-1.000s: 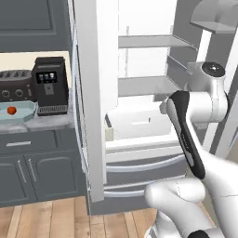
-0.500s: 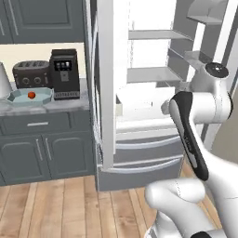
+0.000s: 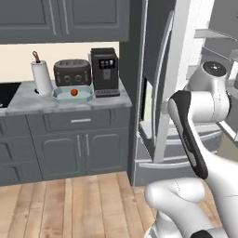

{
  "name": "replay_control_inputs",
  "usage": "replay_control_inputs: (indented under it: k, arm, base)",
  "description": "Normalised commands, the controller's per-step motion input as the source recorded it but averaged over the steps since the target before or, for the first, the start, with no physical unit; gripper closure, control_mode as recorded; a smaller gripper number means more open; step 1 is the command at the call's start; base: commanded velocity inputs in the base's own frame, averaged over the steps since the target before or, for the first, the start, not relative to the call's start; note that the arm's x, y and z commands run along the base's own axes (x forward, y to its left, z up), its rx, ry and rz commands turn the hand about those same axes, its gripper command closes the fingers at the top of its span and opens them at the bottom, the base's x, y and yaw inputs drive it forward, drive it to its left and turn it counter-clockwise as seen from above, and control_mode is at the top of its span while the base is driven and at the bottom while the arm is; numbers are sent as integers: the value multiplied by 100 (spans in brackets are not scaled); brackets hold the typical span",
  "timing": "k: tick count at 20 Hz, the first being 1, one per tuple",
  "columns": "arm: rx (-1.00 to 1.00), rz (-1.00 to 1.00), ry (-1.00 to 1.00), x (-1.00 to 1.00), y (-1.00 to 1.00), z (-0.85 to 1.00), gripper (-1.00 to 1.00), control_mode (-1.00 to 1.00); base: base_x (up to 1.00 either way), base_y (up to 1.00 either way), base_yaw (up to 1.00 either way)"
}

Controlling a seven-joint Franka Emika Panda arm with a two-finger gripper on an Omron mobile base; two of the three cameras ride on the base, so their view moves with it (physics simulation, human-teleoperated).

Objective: Pick the apple and kiwi from the fridge and place them inside the tupperware on the counter.

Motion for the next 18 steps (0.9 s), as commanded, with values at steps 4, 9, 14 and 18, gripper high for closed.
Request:
replay_control_inputs:
  k: [4,9,14,18]
  arm:
    - [0,0,0,0,0,0,100,100]
    - [0,0,0,0,0,0,100,100]
    - [0,0,0,0,0,0,100,100]
    - [0,0,0,0,0,0,100,100]
  base:
    - [25,100,0]
    - [48,100,0]
    - [78,63,0]
    - [96,23,0]
